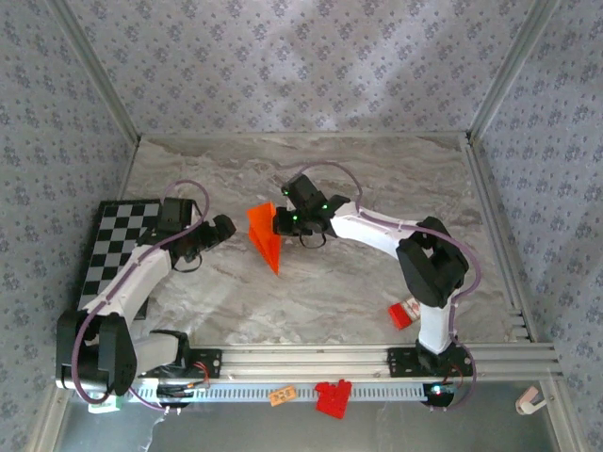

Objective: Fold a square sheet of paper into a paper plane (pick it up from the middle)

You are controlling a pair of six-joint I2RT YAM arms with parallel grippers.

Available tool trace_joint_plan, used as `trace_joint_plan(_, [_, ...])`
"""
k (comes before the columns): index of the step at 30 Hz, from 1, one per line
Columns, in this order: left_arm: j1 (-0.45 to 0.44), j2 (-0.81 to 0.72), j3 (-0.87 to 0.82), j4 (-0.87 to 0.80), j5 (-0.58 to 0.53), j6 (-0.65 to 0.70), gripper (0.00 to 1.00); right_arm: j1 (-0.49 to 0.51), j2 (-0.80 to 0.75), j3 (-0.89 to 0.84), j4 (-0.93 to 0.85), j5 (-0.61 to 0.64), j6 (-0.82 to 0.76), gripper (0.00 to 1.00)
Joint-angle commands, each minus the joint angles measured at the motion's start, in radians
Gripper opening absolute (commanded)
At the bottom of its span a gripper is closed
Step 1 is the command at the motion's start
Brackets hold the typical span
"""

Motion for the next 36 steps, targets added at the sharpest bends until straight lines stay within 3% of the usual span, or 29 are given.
trace_joint_plan(1, [0.005,-0.001,-0.025,0.084,0.109,-0.061,0.98,-0.014,0.038,-0.063,0.176,-0.156,-0.008,0.06])
trace_joint_plan(8, [-0.019,0.063,-0.087,0.227,0.280,-0.134,0.84,-0.036,0.073,-0.160,0.312,-0.207,0.044,0.06])
trace_joint_plan(21, [-0.145,0.168,-0.140,0.321,0.274,-0.209,0.59,-0.073,0.065,-0.307,0.416,-0.207,0.099,0.12])
trace_joint_plan(24, [-0.162,0.201,-0.124,0.340,0.285,-0.206,0.58,-0.073,0.059,-0.315,0.418,-0.204,0.099,0.14])
trace_joint_plan(36, [-0.184,0.356,-0.055,0.409,0.374,-0.166,0.33,-0.080,0.061,-0.333,0.428,-0.206,0.108,0.12])
